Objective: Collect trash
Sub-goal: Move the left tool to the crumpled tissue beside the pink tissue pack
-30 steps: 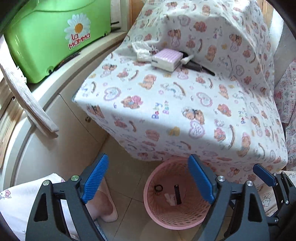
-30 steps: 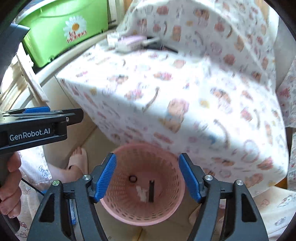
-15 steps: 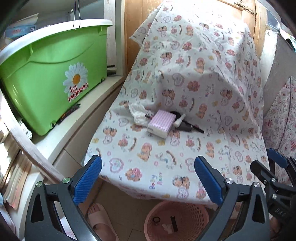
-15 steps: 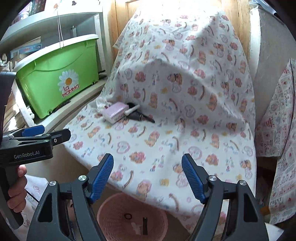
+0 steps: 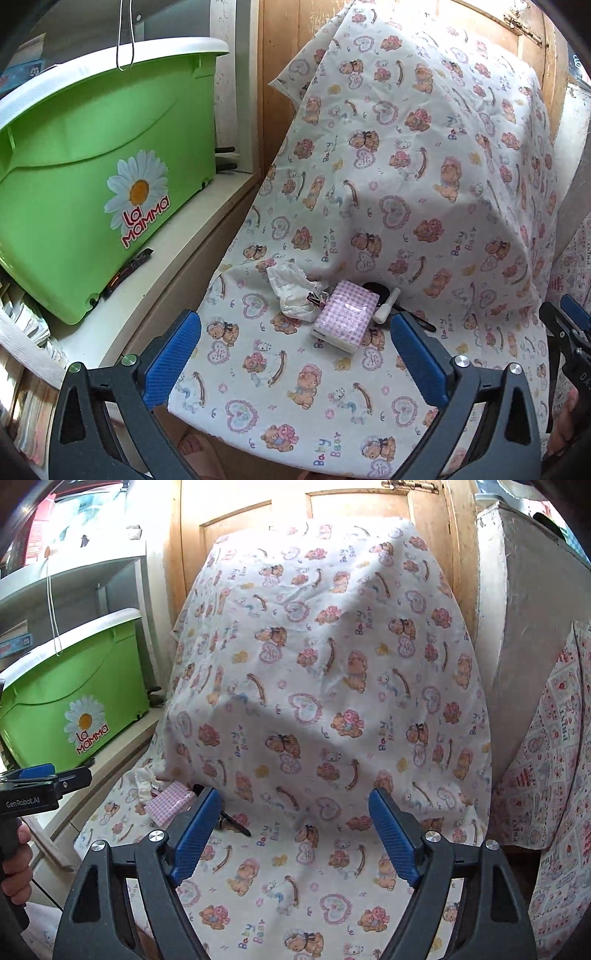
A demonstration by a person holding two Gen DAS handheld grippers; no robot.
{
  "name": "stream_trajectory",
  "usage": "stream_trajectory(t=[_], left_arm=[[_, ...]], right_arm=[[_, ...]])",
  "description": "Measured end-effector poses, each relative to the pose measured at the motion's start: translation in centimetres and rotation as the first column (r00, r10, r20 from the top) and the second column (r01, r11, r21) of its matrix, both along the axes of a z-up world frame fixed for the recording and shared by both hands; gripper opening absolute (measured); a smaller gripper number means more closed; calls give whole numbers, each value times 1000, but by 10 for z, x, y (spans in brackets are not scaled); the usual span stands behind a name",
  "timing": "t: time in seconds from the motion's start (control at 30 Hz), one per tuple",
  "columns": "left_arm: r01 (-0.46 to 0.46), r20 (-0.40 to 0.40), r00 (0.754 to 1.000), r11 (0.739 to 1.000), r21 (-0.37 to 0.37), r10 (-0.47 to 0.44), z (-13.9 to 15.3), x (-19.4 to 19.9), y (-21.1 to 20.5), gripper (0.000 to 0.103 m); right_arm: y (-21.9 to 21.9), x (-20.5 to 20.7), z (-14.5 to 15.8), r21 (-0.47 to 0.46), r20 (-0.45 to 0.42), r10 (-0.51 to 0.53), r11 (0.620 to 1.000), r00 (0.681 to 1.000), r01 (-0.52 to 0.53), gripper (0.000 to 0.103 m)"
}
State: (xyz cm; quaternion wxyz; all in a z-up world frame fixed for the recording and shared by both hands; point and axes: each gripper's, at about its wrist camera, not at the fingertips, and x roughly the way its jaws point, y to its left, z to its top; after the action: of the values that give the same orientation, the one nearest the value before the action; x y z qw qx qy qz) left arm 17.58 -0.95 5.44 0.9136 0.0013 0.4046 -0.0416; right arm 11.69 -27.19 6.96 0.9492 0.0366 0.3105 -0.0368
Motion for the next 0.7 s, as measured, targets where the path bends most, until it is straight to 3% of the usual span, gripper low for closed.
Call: stream_trajectory(t=[0.17, 0.37, 0.53, 0.7], left_arm=[[3, -98, 995, 998, -70, -10, -17, 22, 3, 93], [15, -185, 982, 997, -73, -28, -31, 46, 1, 72], [-46, -286, 958, 984, -174, -6, -50, 71, 18, 50], [-141, -345, 937, 959, -246, 49, -66, 95, 40, 44]], right_arm=[[-7, 21, -29, 35, -108, 13, 999, 994, -10, 84], [-4, 37, -41, 52, -151, 37, 998, 988, -30, 84], [-7, 47, -53, 100, -201, 43, 995, 979, -23, 84], [-9, 53, -59, 138, -223, 31, 990, 974, 0, 84]])
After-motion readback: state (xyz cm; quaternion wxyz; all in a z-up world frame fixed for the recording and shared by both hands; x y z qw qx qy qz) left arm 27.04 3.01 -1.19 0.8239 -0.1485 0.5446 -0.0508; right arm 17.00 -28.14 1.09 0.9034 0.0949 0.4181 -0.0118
